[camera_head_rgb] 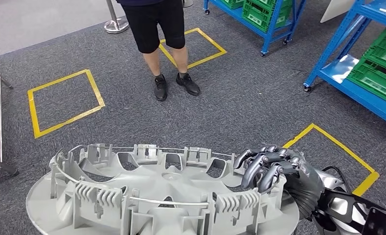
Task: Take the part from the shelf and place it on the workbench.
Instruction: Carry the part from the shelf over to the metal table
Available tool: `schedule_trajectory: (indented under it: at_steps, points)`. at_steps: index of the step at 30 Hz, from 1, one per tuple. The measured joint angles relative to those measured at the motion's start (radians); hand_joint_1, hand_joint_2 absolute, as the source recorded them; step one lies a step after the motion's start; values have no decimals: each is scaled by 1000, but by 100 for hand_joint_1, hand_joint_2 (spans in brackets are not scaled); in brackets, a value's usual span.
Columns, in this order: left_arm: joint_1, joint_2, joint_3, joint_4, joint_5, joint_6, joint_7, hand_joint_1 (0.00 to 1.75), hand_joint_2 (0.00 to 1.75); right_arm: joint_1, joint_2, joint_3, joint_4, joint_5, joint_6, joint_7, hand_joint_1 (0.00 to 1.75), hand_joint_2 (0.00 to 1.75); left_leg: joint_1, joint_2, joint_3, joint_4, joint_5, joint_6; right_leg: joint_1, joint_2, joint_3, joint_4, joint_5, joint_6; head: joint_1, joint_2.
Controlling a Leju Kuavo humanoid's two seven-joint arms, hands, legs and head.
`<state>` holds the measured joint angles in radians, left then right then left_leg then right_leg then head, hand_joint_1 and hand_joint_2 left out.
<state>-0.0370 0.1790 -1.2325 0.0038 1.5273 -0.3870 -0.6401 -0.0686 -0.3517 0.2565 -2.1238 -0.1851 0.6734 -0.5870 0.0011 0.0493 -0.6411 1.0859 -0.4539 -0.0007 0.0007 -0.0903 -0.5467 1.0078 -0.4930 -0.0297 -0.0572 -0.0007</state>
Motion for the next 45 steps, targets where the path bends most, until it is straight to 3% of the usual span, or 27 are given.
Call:
schedule_trajectory:
  at_steps: [2,4,5,7,9,11,12,13,15,17,19,20,22,24,26,27,28,29,31,33,35,37,38,40,42,43,45]
  points:
    - [-2,6,-6,0,-2,-1,0,0,175,9,6,-9,-18,0,-1,4,175,175,-11,33,40,-73,16,14,4,-20,4,-1,-5,6,1,0]
    - [-2,12,-10,0,-2,-1,0,0,175,17,10,-14,-30,0,-2,5,175,175,-14,16,41,-83,17,21,3,-40,11,-7,-8,14,1,0]
    - [-1,13,-11,1,-3,-1,0,0,175,19,12,-17,-34,0,-2,6,175,175,-12,3,46,-92,22,25,2,-32,12,-4,-11,18,2,0]
    - [-2,13,-12,1,-5,-2,0,0,175,25,14,-22,-42,0,-3,7,175,175,-4,-23,58,-110,35,34,-1,22,-9,48,-39,19,3,0]
    - [-7,9,-15,0,-11,-6,2,0,175,34,15,-28,-46,-1,-3,10,175,175,-1,-53,60,-115,40,37,-6,76,-73,179,-93,16,5,0]
    - [-8,2,-23,0,-17,-4,5,0,175,42,18,-32,-47,-2,-3,20,175,175,0,-86,60,-114,40,37,-9,86,-130,284,-122,23,6,0]
    - [-7,-2,-28,0,-21,0,8,0,175,44,18,-34,-47,-3,-2,26,175,175,0,-102,60,-113,40,36,-11,88,-134,281,-112,32,6,0]
    - [-6,-5,-33,0,-24,3,11,0,175,45,18,-36,-47,-5,0,30,175,175,2,-119,60,-111,39,34,-15,90,-116,234,-84,43,6,0]
    - [-6,-12,-39,-1,-29,8,20,0,175,41,19,-40,-47,-10,4,33,175,175,3,-151,58,-100,35,26,-22,118,-53,90,-20,60,6,0]
    - [-10,-16,-47,-1,-29,11,25,0,175,32,20,-43,-43,-14,8,29,175,175,3,-176,48,-87,30,14,-24,146,-19,15,10,50,6,0]
    - [-15,-18,-54,-1,-22,14,24,0,175,19,20,-45,-36,-22,19,23,175,175,5,-195,37,-83,32,3,-19,140,-18,12,12,29,6,0]
    - [-16,-18,-56,-1,-15,18,24,0,175,10,20,-45,-31,-27,25,22,175,175,6,-193,33,-82,32,-1,-19,131,-17,12,14,23,7,0]
    - [-18,-20,-56,-1,0,26,25,0,175,-11,22,-42,-23,-45,36,30,175,175,5,-144,15,-46,13,-9,-21,111,-15,10,15,12,3,0]
    - [-24,-22,-56,-1,9,33,26,0,175,-27,25,-39,-17,-65,41,41,175,175,5,-77,-39,61,-41,-16,-18,89,-12,10,12,3,-1,0]
    - [-29,-26,-56,-1,14,39,28,0,175,-38,29,-34,-9,-80,44,51,175,175,9,-57,-106,183,-86,-19,-11,62,-10,10,8,-2,-1,0]
    - [-30,-29,-56,-2,17,41,33,0,175,-45,31,-30,-4,-89,48,58,175,175,10,-54,-122,207,-86,-18,-9,48,-10,10,6,-3,-1,0]
    - [-28,-31,-56,-2,19,44,40,0,175,-53,32,-26,1,-102,52,65,175,175,10,-52,-115,189,-68,-16,-6,36,-9,10,4,-4,-2,0]
    - [-27,-32,-56,-2,21,45,48,0,175,-63,33,-21,5,-117,57,74,175,175,9,-45,-87,133,-38,-12,-4,24,-6,10,1,-4,-2,0]
    - [-24,-34,-56,-2,23,44,60,0,175,-82,37,-11,11,-144,60,89,175,175,2,3,-16,-3,15,-1,2,3,1,9,-6,0,-1,0]
    - [-24,-37,-56,-2,24,44,64,0,175,-94,41,-4,15,-154,61,96,175,175,-8,35,14,-60,29,8,8,-18,7,8,-13,8,0,0]
    - [-20,-39,-56,-1,26,44,68,0,175,-102,43,0,19,-156,60,101,175,175,-9,14,15,-66,30,15,7,-38,12,4,-19,18,0,0]
    - [-14,-40,-56,-1,29,52,86,0,175,-107,44,5,20,-158,59,109,175,175,-4,-14,24,-81,38,26,3,-7,4,27,-34,23,2,0]
    - [-11,-40,-57,-1,31,56,101,0,175,-108,44,7,20,-160,57,114,175,175,0,-29,29,-88,42,31,1,24,-14,66,-52,23,3,0]
    - [-9,-42,-59,-1,32,50,130,0,175,-107,44,10,18,-162,52,122,175,175,1,-58,31,-90,43,35,-5,75,-83,198,-102,18,6,0]
    - [-3,-42,-62,-2,32,29,141,0,175,-102,44,13,16,-159,46,131,175,175,1,-92,32,-89,41,36,-7,86,-145,292,-120,24,7,0]
    - [2,-41,-64,-1,31,21,139,0,175,-98,44,15,12,-156,42,135,175,175,1,-110,33,-89,40,35,-9,87,-152,285,-105,32,7,0]
    - [9,-39,-69,-1,28,11,122,0,175,-89,44,15,-2,-149,36,138,175,175,2,-145,38,-87,37,31,-15,107,-109,161,-37,49,8,0]
